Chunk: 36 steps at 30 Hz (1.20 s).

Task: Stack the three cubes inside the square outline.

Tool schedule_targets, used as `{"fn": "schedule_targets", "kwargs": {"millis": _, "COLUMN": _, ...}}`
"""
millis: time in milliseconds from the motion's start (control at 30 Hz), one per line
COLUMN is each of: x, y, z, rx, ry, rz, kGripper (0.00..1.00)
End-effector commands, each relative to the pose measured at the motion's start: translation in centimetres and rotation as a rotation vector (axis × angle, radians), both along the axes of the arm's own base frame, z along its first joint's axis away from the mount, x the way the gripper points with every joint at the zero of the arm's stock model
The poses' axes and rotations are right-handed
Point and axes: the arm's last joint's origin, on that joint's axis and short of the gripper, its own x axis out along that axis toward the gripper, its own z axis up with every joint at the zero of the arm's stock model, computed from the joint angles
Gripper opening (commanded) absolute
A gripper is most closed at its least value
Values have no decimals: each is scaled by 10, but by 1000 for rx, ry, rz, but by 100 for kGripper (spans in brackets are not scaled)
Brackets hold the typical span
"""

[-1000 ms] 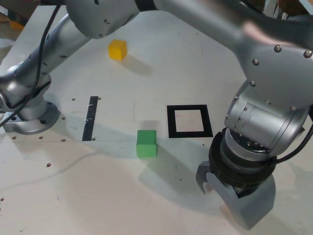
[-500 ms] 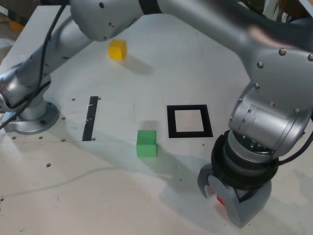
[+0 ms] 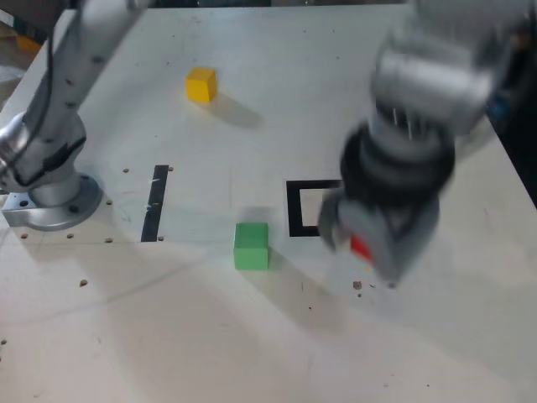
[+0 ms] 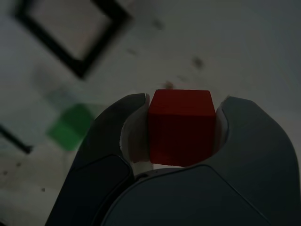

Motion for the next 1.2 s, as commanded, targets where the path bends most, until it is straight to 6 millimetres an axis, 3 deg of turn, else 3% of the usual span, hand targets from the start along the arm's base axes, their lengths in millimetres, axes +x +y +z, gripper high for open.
{"fn": "schedule_targets", "kwargs": {"millis": 0, "x": -7, "y": 29, "z": 22, "rx": -2, "ry": -24, "rz": 77, "kGripper": 30}}
{"fn": "schedule_targets", "kwargs": {"millis": 200, "x": -18, "y": 92, "z": 20, "rx": 12, "ry": -23, "rz": 314, "kGripper": 30}}
{"fn": "schedule_targets", "kwargs": {"millis": 367, "x": -33, "y": 121, "z": 3, "rx": -43, "ry": -72, "rz": 487, "kGripper": 30}}
{"fn": "schedule_targets", "kwargs": {"millis": 733, "x": -46, "y": 127, "z": -34, "rx": -85, "ry": -54, "rz": 669, "kGripper": 30}}
{"fn": "schedule_targets", "kwargs": {"millis": 1167, "x": -34, "y": 128, "z": -56, "rx": -51, "ry": -48, "rz": 665, "kGripper": 30}}
